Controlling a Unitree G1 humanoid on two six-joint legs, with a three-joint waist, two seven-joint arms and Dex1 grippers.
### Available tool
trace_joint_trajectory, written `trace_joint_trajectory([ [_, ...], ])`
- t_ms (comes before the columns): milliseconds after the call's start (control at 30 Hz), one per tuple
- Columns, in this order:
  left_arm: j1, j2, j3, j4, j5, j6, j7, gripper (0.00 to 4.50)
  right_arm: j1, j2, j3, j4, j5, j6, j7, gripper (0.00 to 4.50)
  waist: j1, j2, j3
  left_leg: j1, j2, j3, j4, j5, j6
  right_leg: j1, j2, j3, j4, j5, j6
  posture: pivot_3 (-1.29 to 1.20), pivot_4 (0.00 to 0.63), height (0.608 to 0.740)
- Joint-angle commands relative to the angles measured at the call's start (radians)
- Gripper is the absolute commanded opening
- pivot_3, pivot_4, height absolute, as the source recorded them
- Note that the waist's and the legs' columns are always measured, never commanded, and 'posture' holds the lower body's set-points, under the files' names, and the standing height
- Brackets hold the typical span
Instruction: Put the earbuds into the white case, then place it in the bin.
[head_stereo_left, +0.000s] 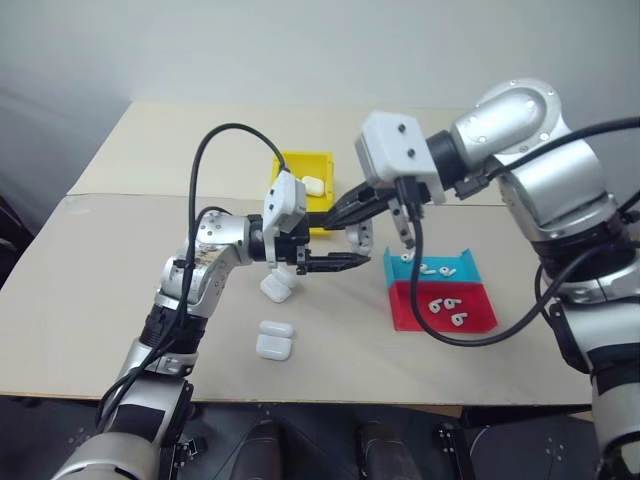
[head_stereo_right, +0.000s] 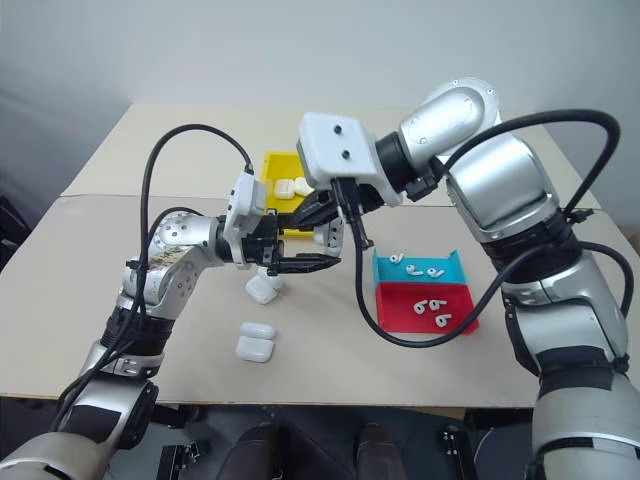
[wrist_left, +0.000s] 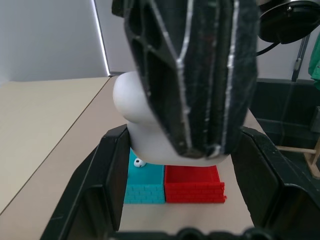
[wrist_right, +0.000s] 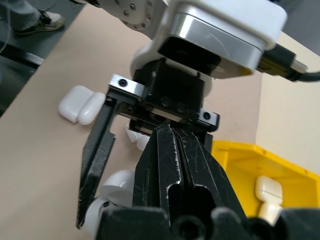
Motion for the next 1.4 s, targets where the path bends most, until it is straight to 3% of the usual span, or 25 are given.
trace_joint_trajectory([
  [33,-0.001,0.017,0.052,-0.049,-0.019,-0.011,0.025,2.76,0.035,-0.056,-0.049,-0.032,-0.011,-0.002,0.042,0.03,0.003,0.000,0.000,0.000,0.000,0.000,0.000,0.000,0.000,0.000,0.000,0.000,0.000,0.000,0.000,0.00,0.150,0.740],
  [167,0.020,0.026,0.063,-0.073,-0.026,-0.007,0.044,2.76,0.090,-0.086,-0.100,-0.069,0.009,0.050,0.019,0.03,0.002,0.000,0.000,0.000,0.000,0.000,0.000,0.000,0.000,-0.001,0.000,0.000,-0.002,0.000,0.000,0.00,0.150,0.740],
  [300,0.040,0.012,0.086,-0.108,-0.004,-0.012,0.133,2.76,0.129,-0.026,-0.292,-0.101,0.137,0.259,-0.175,0.03,0.000,0.000,0.000,0.001,0.000,0.000,0.001,0.000,0.000,0.000,0.000,0.000,-0.001,0.000,0.000,0.00,0.150,0.740],
  [467,0.057,-0.057,0.117,-0.142,0.145,0.000,0.465,2.76,0.322,0.032,-0.576,-0.234,0.270,0.446,-0.438,0.03,0.015,-0.001,-0.001,0.001,0.000,-0.001,0.000,0.000,0.000,0.002,0.000,0.000,-0.001,0.000,0.000,0.00,0.150,0.740],
  [567,0.023,-0.113,0.128,-0.093,0.257,0.035,0.687,2.76,0.485,0.035,-0.635,-0.363,0.284,0.510,-0.555,0.03,0.019,-0.001,-0.001,0.000,-0.001,-0.002,0.001,0.000,0.000,0.003,-0.001,-0.002,-0.001,0.001,0.001,0.00,0.150,0.740],
  [700,-0.068,-0.167,0.113,0.090,0.373,0.054,0.875,2.76,0.557,0.146,-0.647,-0.493,0.330,0.651,-0.771,0.03,0.008,-0.001,-0.001,0.001,-0.002,-0.002,0.001,0.000,0.000,0.001,-0.001,0.000,-0.002,0.001,0.001,0.00,0.150,0.740],
  [833,-0.193,-0.207,0.077,0.366,0.449,-0.005,0.941,2.76,0.576,0.205,-0.641,-0.579,0.366,0.708,-0.874,0.03,0.001,-0.001,-0.001,0.002,-0.003,-0.003,0.001,0.000,0.000,0.002,0.000,0.000,-0.001,0.001,0.001,0.00,0.150,0.740],
  [1100,-0.397,-0.255,0.053,0.821,0.537,-0.117,1.041,2.76,0.600,0.157,-0.637,-0.645,0.405,0.756,-0.939,0.03,0.001,-0.001,-0.001,-0.001,-0.003,-0.004,0.000,0.000,0.000,0.001,-0.001,-0.001,-0.004,0.001,0.001,0.00,0.150,0.740],
  [1267,-0.419,-0.251,0.081,0.842,0.507,-0.190,1.002,4.45,0.615,0.137,-0.646,-0.658,0.431,0.750,-0.957,0.00,0.000,-0.001,-0.001,-0.001,-0.003,-0.003,-0.002,0.000,0.000,0.001,-0.001,-0.001,-0.005,0.001,0.002,0.00,0.150,0.740],
  [1400,-0.376,-0.226,0.125,0.699,0.440,-0.193,0.908,4.48,0.640,0.122,-0.636,-0.653,0.441,0.731,-0.959,0.00,0.000,-0.001,0.000,-0.001,-0.003,-0.003,-0.001,0.000,0.000,0.001,-0.001,-0.001,-0.005,0.001,0.002,0.00,0.150,0.740],
])
